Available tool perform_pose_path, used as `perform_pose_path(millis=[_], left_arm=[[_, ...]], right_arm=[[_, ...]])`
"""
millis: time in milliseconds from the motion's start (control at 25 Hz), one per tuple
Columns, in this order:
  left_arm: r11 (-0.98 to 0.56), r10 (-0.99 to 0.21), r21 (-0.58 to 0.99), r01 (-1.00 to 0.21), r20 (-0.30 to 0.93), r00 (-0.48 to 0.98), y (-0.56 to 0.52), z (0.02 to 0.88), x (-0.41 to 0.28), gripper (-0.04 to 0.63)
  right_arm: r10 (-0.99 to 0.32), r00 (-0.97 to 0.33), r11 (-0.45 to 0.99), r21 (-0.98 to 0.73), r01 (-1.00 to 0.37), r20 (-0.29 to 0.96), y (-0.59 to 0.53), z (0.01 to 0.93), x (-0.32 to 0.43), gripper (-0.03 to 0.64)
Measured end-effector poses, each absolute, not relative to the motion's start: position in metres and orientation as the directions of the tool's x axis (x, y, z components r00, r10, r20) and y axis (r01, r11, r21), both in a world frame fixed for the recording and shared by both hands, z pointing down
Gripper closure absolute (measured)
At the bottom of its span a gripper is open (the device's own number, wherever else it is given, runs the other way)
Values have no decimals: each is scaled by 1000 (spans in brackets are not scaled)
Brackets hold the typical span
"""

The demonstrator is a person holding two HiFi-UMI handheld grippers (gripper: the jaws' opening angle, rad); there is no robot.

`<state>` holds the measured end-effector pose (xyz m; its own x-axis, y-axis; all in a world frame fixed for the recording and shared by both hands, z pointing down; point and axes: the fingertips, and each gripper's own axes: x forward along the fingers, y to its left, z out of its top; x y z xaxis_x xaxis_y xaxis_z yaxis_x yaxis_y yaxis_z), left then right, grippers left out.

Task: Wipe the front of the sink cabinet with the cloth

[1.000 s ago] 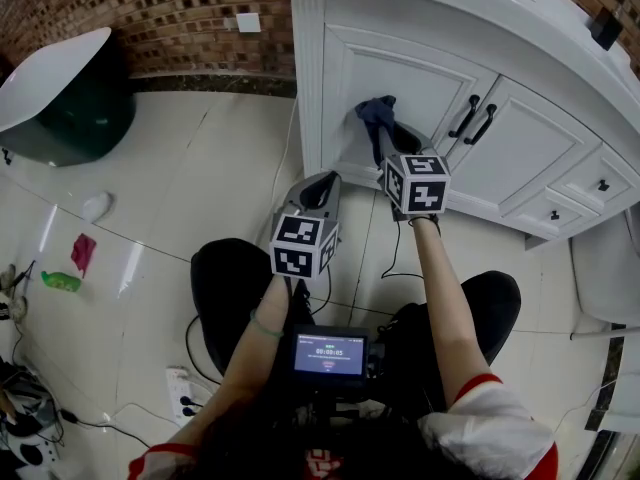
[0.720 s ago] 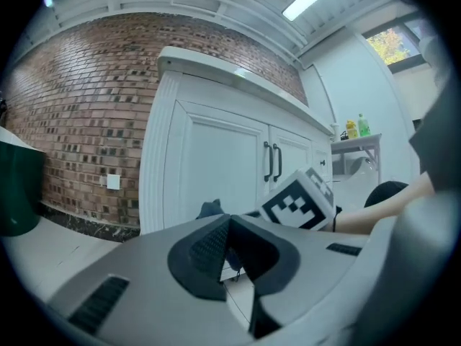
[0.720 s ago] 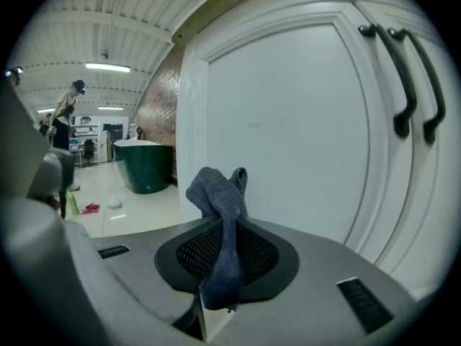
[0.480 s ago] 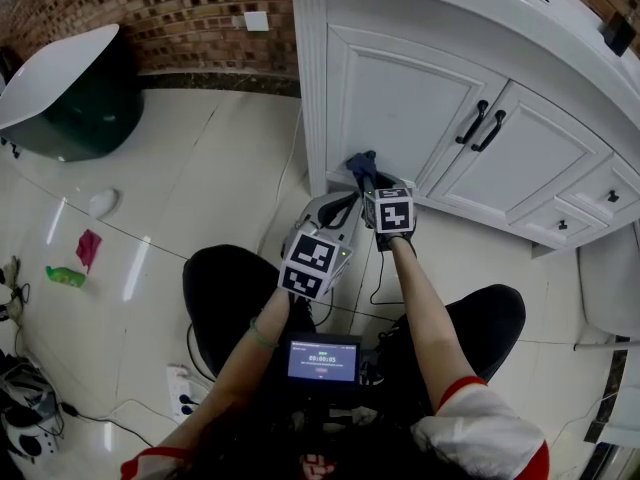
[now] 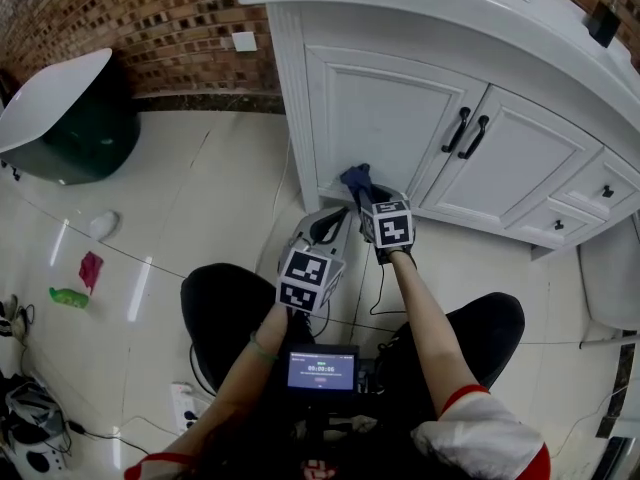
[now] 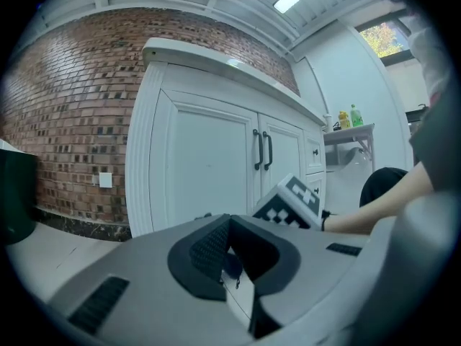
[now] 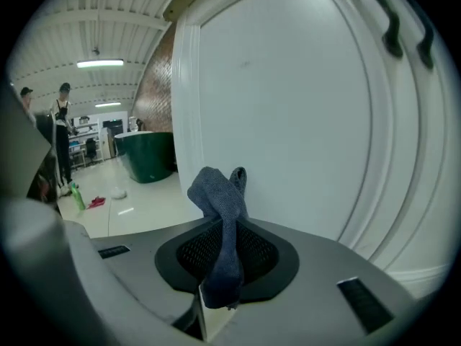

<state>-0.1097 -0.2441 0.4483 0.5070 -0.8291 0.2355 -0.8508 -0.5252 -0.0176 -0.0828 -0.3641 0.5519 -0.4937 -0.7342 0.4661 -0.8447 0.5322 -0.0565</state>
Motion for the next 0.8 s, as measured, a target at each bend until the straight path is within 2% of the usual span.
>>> perform_pose_path(millis=[240,560,680,800], left_arm=[[-584,-795,-70,-809,249,553,-239,438,-84,575],[-614,-779,-60,-787,207,592,-231,412,-53,575],[-625,-773,-67,-778,197,603,-227,405,-44,575],[-635,-767,-77,-768,184,615,-224,397,-37,575]], right_arm=[[-813,-524,541,-4,-841,253,-364,412,-45,555],[-836,-549,547,96,-832,-3,-342,242,-13,555],[-855,-517,506,138,-851,-50,-341,213,1,555],[-875,-483,472,151,-868,-39,-346,216,12,555]])
